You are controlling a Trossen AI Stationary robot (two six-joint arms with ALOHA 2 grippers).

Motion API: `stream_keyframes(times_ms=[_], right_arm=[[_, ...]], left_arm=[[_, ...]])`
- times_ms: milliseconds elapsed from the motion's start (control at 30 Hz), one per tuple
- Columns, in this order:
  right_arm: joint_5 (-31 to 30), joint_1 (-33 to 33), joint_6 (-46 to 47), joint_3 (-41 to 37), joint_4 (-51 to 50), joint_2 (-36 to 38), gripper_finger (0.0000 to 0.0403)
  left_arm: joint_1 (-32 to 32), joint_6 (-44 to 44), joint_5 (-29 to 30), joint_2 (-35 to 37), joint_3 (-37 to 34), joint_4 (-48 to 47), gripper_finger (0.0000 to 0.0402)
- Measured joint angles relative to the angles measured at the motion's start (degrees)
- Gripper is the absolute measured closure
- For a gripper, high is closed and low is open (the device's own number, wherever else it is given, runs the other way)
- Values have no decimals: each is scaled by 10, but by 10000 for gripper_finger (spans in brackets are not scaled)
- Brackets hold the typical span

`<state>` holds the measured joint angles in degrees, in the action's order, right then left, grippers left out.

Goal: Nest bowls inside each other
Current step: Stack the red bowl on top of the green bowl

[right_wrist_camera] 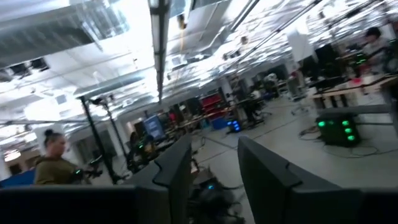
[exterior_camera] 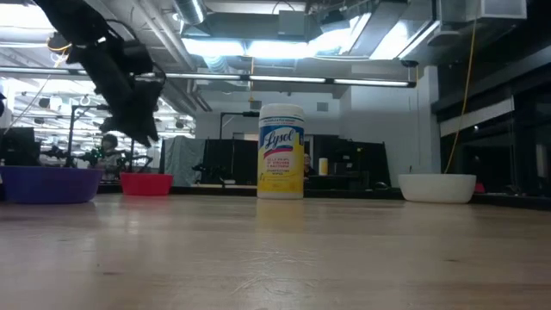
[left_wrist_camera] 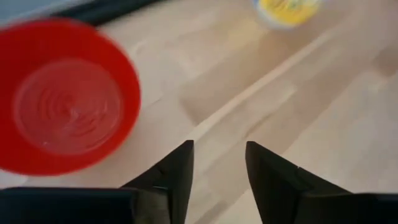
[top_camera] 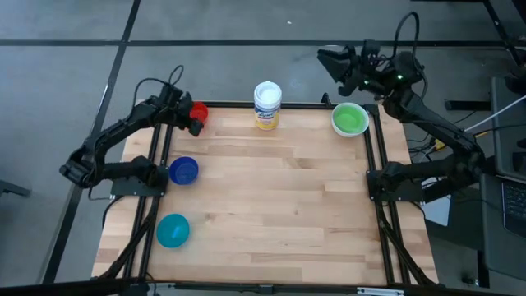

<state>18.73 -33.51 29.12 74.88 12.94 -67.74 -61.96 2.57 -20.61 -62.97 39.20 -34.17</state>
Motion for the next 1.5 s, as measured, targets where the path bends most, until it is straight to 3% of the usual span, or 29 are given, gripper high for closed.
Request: stream_keyframes(times_ms=[333,700,933,1133,1267,1500], right_arm=[[34,19,2,99,-10,-83,281],[34,30,7,157,-44,-124,262],[33,30,20,170,-45,-124,274],[31,30,32,191,-45,-123,281],[23,30,34,201,-44,-123,273],[17,30,34,203,-45,-123,266]], left_arm=[[-1,-58,68,-56,-2,28,254],[-1,-92,123,-105,-2,33,252],[-14,-98,126,-134,0,62,253],[-11,-75,87,-122,61,28,252],[-4,-81,100,-119,119,3,252],[-16,-106,106,-178,141,-60,249]])
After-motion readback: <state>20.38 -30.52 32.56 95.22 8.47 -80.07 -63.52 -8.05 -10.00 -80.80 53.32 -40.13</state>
